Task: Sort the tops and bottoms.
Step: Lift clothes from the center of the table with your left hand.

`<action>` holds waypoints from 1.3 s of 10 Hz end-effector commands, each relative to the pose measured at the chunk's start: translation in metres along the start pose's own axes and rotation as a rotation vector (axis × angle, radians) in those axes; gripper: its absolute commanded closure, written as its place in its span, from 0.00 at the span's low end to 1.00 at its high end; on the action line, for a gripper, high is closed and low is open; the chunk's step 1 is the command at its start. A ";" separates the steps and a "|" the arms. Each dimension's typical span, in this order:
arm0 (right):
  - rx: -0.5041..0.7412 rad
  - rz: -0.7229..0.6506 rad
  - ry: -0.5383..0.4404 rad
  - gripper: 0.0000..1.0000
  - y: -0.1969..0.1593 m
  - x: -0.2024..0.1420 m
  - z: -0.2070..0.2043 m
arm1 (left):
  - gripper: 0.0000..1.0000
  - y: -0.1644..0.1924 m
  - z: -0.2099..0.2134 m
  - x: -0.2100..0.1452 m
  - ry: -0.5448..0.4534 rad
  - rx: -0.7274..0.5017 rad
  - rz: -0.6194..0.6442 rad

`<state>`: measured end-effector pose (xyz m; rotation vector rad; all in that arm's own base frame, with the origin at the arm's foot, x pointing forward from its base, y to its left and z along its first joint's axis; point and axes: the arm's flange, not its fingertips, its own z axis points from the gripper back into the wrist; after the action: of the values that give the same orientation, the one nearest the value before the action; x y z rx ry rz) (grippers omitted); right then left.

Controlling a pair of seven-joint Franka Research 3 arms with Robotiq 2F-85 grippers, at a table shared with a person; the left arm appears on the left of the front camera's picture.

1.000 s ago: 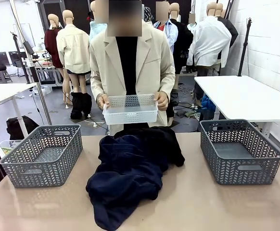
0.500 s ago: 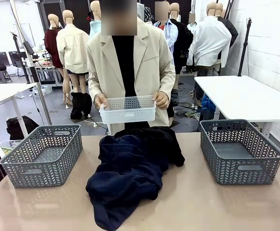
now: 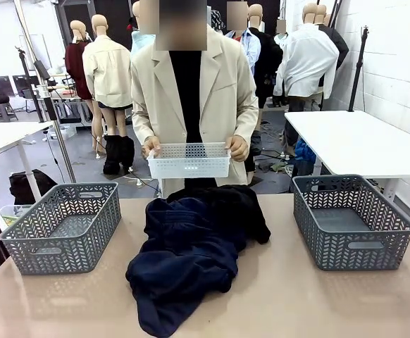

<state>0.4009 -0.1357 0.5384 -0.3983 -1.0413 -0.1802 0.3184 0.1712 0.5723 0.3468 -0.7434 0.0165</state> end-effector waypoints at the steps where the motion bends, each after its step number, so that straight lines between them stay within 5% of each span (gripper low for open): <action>1: -0.004 0.002 -0.005 0.00 -0.001 0.001 0.000 | 0.00 0.001 0.000 0.000 -0.006 0.009 -0.004; 13: -0.004 0.002 -0.005 0.00 -0.001 0.001 0.000 | 0.00 0.001 0.000 0.000 -0.006 0.009 -0.004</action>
<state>0.4009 -0.1357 0.5384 -0.3983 -1.0413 -0.1802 0.3184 0.1712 0.5724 0.3468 -0.7434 0.0165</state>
